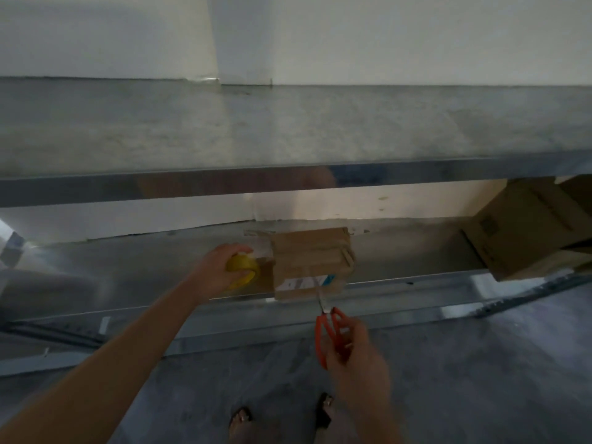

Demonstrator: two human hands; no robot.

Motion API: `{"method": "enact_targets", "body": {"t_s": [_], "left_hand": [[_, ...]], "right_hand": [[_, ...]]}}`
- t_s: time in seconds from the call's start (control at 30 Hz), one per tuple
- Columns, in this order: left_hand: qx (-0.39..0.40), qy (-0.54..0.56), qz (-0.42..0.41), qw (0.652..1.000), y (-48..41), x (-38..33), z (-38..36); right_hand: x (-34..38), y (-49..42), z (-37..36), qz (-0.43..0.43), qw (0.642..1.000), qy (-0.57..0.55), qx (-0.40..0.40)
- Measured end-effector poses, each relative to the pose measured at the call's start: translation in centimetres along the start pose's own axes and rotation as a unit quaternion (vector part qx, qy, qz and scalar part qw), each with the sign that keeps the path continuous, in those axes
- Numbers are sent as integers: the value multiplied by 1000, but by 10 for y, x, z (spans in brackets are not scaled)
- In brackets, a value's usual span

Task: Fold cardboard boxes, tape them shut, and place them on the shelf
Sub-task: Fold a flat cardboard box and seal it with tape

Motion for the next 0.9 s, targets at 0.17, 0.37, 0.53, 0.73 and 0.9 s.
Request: {"method": "enact_targets", "body": {"t_s": [0.17, 0.37, 0.53, 0.73, 0.9], "left_hand": [[15, 4, -30, 999, -8, 2, 7], [38, 0, -54, 998, -16, 2, 17], [49, 15, -67, 996, -22, 6, 19], [58, 10, -61, 996, -27, 9, 20], [61, 4, -74, 995, -29, 7, 19]], "right_hand": [[34, 4, -68, -54, 984, -116, 123], [61, -16, -96, -122, 938, -247, 210], [67, -33, -115, -145, 927, -261, 228], [64, -45, -122, -165, 925, -276, 202], [62, -52, -121, -156, 932, -266, 191]]}}
Point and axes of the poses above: each hand's wrist, its own y-axis away from the middle knuckle, its own z-axis out of the back of the hand, x = y × z, the point moved 5 cm from there along -y, towards the middle knuckle, and after that the axes turned 2 degrees about -z, right-handed, at the moved point
